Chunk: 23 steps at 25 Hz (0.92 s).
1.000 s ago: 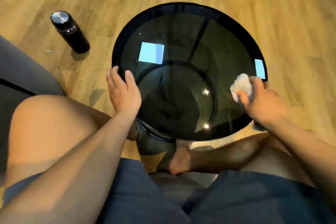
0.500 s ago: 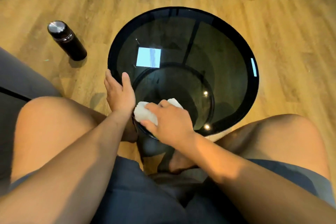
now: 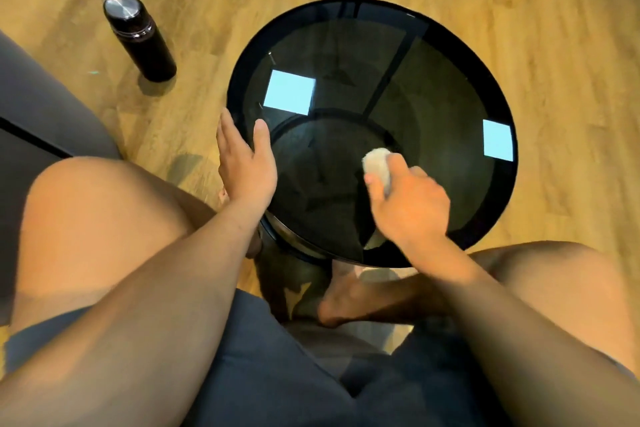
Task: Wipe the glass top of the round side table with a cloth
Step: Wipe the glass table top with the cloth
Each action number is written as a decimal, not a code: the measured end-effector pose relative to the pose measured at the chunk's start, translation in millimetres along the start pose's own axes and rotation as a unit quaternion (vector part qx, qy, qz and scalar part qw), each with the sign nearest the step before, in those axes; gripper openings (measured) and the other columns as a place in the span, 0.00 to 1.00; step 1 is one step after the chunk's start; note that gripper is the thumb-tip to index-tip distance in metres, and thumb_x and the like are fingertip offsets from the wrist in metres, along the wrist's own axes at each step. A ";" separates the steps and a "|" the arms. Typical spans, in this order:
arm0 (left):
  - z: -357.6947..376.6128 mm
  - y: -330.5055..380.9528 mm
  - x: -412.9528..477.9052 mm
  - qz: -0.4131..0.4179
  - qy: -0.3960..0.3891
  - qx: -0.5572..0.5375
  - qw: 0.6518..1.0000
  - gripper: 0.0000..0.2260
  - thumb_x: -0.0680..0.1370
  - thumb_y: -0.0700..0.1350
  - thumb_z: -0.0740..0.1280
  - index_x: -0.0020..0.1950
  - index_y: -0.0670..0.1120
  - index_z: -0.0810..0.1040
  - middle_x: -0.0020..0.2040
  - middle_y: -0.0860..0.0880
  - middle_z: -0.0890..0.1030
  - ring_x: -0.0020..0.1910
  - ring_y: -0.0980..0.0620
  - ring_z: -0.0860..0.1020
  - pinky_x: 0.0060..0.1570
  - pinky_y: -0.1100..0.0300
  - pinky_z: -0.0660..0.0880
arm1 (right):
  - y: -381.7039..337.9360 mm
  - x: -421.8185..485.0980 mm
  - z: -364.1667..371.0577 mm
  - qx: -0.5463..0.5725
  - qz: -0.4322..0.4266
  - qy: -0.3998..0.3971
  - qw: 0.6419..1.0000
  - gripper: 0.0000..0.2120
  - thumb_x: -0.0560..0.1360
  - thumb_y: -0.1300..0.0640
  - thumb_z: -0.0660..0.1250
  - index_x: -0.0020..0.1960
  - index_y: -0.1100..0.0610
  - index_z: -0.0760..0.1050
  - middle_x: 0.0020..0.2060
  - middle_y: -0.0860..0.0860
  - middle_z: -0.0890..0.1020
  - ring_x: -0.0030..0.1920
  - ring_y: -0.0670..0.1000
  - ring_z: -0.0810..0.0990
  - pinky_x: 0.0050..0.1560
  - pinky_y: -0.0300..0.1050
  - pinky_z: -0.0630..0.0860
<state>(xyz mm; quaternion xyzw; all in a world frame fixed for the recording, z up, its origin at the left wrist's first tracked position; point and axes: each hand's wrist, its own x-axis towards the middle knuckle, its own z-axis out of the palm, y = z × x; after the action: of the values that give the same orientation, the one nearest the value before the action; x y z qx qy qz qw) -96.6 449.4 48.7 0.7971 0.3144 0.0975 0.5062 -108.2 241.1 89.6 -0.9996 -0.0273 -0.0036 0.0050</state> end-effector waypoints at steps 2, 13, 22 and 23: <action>0.4 -0.9 -0.8 0.000 -0.006 -0.004 1.000 0.28 0.83 0.58 0.53 0.81 0.52 0.51 0.81 0.49 0.55 0.78 0.49 0.57 0.74 0.50 0.56 | -65.9 -13.0 1.1 0.037 -0.066 -0.039 0.996 0.21 0.79 0.39 0.55 0.65 0.50 0.68 0.49 0.56 0.77 0.47 0.60 0.78 0.38 0.47 0.63; -5.0 9.2 39.5 -0.034 -0.046 -0.031 0.998 0.27 0.83 0.59 0.50 0.81 0.52 0.52 0.81 0.50 0.57 0.79 0.49 0.57 0.76 0.50 0.55 | 151.8 40.2 -21.4 -0.001 0.125 -0.056 0.991 0.24 0.75 0.38 0.55 0.63 0.53 0.67 0.49 0.66 0.79 0.48 0.67 0.79 0.45 0.54 0.73; -8.0 9.7 46.0 -0.096 -0.063 -0.147 0.982 0.24 0.83 0.59 0.51 0.79 0.56 0.58 0.78 0.51 0.63 0.75 0.49 0.63 0.72 0.53 0.60 | -123.9 18.1 0.7 0.111 -0.193 -0.060 0.973 0.23 0.78 0.42 0.59 0.70 0.49 0.66 0.50 0.54 0.78 0.52 0.56 0.76 0.42 0.47 0.70; -7.7 8.4 47.0 -0.117 -0.067 -0.163 0.977 0.23 0.83 0.59 0.51 0.79 0.57 0.59 0.78 0.51 0.64 0.75 0.49 0.64 0.72 0.52 0.61 | -110.2 16.8 -1.6 0.114 -0.229 -0.061 0.965 0.23 0.77 0.42 0.60 0.70 0.48 0.66 0.51 0.53 0.77 0.52 0.56 0.76 0.42 0.48 0.72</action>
<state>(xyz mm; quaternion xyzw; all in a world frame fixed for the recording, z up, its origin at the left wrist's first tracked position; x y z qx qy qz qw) -60.1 480.9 51.9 0.6662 0.3503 0.0341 0.6575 -97.4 352.0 92.4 -0.9578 -0.2560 0.0598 0.1165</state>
